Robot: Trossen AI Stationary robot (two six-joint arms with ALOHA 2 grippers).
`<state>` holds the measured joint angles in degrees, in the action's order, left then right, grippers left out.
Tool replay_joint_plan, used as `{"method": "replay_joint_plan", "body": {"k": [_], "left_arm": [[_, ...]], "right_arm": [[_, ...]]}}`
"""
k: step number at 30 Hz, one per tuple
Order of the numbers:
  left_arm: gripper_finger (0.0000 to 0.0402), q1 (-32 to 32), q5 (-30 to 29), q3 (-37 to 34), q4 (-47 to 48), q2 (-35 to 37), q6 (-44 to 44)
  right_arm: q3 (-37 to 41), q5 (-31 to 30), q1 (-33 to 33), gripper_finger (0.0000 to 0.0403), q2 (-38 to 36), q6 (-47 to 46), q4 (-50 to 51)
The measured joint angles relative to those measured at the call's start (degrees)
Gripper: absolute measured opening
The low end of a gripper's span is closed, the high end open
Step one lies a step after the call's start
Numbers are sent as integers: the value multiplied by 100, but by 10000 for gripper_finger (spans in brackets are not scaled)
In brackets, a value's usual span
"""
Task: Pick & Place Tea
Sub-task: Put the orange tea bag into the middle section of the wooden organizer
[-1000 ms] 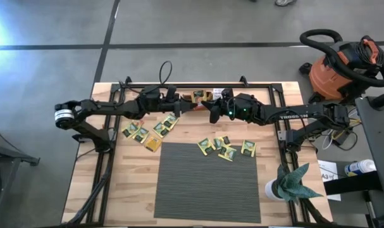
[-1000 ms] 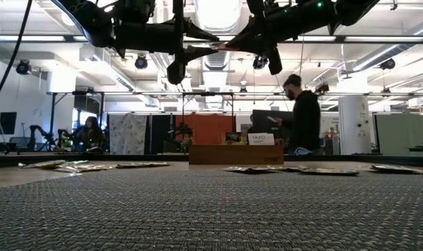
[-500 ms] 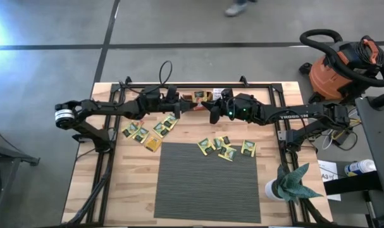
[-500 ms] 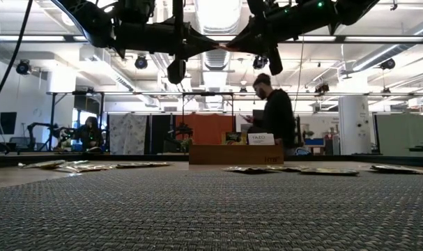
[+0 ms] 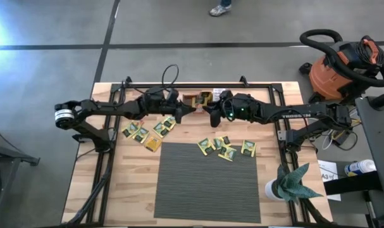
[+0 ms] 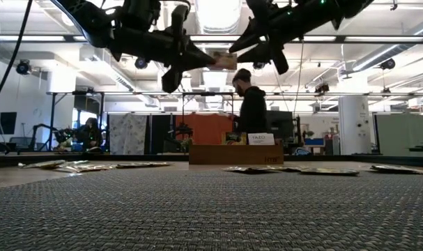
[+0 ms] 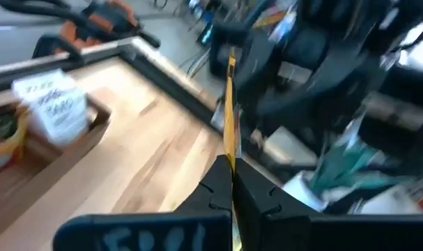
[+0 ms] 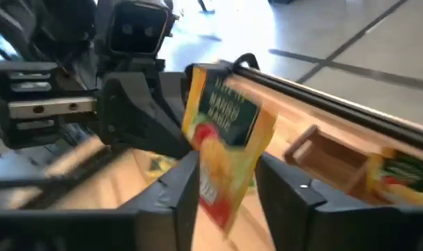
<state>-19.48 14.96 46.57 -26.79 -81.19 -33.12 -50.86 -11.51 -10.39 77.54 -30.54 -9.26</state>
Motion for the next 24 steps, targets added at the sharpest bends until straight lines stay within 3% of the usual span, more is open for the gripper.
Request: {"method": "replay_joint_plan", "body": {"k": [5, 11, 24], "left_arm": [[1, 92, -54, -4, 330, 0, 650], [0, 409, -582, -7, 382, -2, 1848], [0, 611, -863, 190, 504, -236, 2561]], "right_arm": [[-629, 0, 0, 174, -86, 1334, 1771], [-1569, 0, 0, 182, 3, 2922, 3359], [-3376, 494, 0, 176, 1149, 3870, 4954]]}}
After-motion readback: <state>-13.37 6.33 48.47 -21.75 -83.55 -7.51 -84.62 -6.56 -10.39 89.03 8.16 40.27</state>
